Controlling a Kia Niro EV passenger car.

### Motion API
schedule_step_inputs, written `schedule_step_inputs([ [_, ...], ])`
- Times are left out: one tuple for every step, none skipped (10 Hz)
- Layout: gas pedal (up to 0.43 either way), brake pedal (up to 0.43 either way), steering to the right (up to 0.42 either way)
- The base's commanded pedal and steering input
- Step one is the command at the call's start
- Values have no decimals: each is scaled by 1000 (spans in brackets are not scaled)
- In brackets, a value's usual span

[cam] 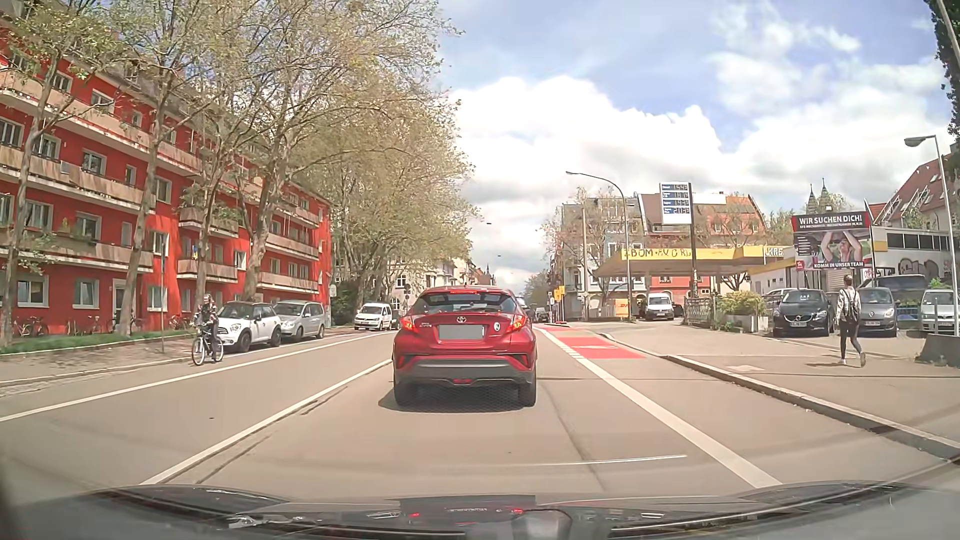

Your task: Follow the waypoints while adhering to traffic rules and regulations

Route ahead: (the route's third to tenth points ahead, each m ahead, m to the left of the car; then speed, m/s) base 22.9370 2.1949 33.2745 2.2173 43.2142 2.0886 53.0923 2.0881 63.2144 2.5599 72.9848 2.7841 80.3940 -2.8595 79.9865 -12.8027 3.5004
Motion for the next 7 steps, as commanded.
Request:
schedule_step_inputs([
  [0,0,15],
  [0,0,15],
  [0,0,15],
  [0,0,15],
  [0,0,15],
  [0,0,14],
  [0,0,13],
])
